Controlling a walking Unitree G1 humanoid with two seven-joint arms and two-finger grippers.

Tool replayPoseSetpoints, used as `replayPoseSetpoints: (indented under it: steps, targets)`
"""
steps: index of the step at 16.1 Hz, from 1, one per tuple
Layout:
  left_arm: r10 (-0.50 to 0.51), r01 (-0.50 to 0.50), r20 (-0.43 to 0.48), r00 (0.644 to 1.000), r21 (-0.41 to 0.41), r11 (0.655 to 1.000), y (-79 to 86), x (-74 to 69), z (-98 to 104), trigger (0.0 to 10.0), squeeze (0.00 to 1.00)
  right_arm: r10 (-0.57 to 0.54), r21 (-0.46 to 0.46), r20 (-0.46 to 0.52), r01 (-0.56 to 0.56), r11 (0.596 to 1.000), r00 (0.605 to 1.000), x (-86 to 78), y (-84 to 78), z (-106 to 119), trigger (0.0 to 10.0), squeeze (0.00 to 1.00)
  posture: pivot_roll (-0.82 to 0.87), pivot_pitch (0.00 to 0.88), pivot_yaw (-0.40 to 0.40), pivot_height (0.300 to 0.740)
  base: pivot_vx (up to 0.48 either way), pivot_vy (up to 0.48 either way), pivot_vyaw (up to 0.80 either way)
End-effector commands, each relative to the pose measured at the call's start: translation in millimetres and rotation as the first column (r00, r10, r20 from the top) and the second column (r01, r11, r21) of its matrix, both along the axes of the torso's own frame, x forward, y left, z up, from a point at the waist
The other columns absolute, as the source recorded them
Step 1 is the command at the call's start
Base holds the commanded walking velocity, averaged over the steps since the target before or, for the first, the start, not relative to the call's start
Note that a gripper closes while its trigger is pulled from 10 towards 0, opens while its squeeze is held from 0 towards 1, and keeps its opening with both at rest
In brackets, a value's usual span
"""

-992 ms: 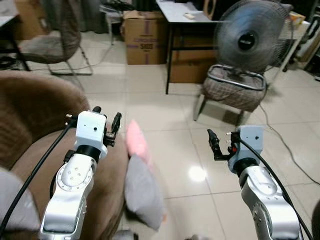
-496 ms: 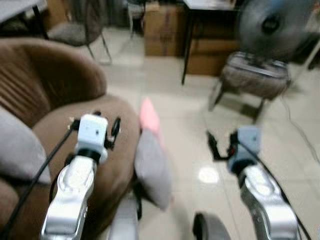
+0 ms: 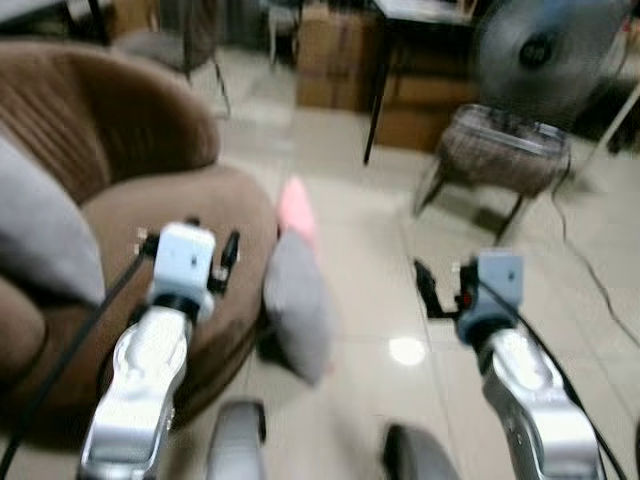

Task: Move the pillow to the sofa from floor

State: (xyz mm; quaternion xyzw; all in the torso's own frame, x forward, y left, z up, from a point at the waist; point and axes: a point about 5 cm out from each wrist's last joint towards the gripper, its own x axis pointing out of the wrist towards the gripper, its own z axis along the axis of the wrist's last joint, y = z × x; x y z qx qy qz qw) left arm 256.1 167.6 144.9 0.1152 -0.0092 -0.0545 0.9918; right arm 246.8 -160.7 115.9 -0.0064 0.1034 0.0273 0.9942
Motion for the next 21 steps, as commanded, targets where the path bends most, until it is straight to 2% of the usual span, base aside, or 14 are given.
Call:
replayPoseSetpoints:
  steps: [1, 2, 3, 4, 5, 7, 8, 10, 14, 16, 21]
  targets:
    - [-0.028, 0.026, -0.026, 0.999, -0.065, 0.998, -4.4, 0.2, -1.0, 10.0, 0.23, -0.015, -0.009, 0.006, 0.015, 1.000, 1.000, 1.4, -4.1, 1.7, 10.0, 0.00, 0.08, 0.000, -0.035, 0.615, 0.000, 0.000, 0.00]
    - [-0.044, 0.041, -0.034, 0.998, -0.093, 0.995, -6.0, 0.2, -0.8, 10.0, 1.00, -0.021, -0.007, 0.006, 0.021, 1.000, 1.000, 1.7, -4.6, 1.8, 10.0, 0.00, 0.08, 0.000, -0.033, 0.615, 0.000, 0.000, 0.00]
    - [-0.054, 0.050, -0.033, 0.998, -0.097, 0.994, -7.5, 0.1, -0.2, 10.0, 1.00, -0.029, 0.019, 0.006, 0.029, 0.999, 1.000, 1.6, -5.3, 1.8, 10.0, 0.00, 0.08, 0.000, -0.033, 0.615, 0.000, 0.000, 0.00]
    - [-0.053, 0.050, -0.031, 0.998, -0.093, 0.994, -7.7, 0.1, 0.0, 10.0, 1.00, -0.040, 0.037, 0.019, 0.040, 0.999, 0.999, 0.7, -6.5, 3.5, 10.0, 1.00, 0.08, 0.000, -0.033, 0.615, 0.000, 0.000, 0.00]
    - [-0.044, 0.042, -0.029, 0.999, -0.087, 0.995, -7.2, 0.2, 0.3, 10.0, 1.00, -0.031, 0.071, 0.030, 0.029, 0.997, 0.999, 0.1, -6.1, 5.0, 10.0, 1.00, 0.08, 0.000, -0.033, 0.615, 0.000, 0.000, 0.00]
    - [-0.025, 0.023, -0.024, 0.999, -0.078, 0.997, -5.2, 1.1, 1.1, 10.0, 1.00, -0.028, 0.068, 0.036, 0.025, 0.997, 0.999, 0.4, -6.0, 5.9, 10.0, 1.00, 0.08, 0.000, -0.034, 0.615, 0.000, 0.000, 0.00]
    - [-0.031, 0.030, -0.015, 0.999, -0.040, 0.999, -5.2, 1.6, 1.8, 10.0, 1.00, -0.024, 0.037, 0.046, 0.023, 0.999, 0.999, 1.0, -6.8, 6.5, 10.0, 1.00, 0.08, 0.000, -0.034, 0.615, 0.000, 0.000, 0.00]
    - [-0.047, 0.047, -0.003, 0.999, -0.031, 0.998, -6.9, 1.5, 2.4, 10.0, 1.00, -0.012, -0.011, 0.059, 0.012, 1.000, 0.998, 2.0, -8.0, 6.3, 10.0, 1.00, 0.08, 0.000, -0.034, 0.615, 0.000, 0.000, 0.00]
    - [-0.046, 0.046, 0.000, 0.999, -0.028, 0.999, -6.4, 2.2, 2.4, 10.0, 1.00, -0.043, 0.015, 0.067, 0.042, 0.999, 0.997, 1.9, -10.8, 5.1, 10.0, 1.00, 0.08, 0.000, -0.034, 0.615, 0.000, 0.000, -0.76]
    - [-0.039, 0.039, 0.001, 0.999, -0.023, 0.999, -5.9, 2.4, 2.1, 10.0, 1.00, -0.057, 0.057, 0.069, 0.053, 0.997, 0.996, 2.8, -9.9, 5.6, 10.0, 1.00, 0.08, 0.000, -0.035, 0.615, 0.000, 0.000, 0.00]
    - [-0.019, 0.019, 0.002, 1.000, -0.018, 1.000, -2.2, 1.9, 1.1, 10.0, 1.00, -0.031, 0.056, 0.087, 0.026, 0.998, 0.996, 2.6, -5.3, 8.1, 10.0, 1.00, 0.08, 0.000, -0.037, 0.615, 0.110, 0.000, 0.00]
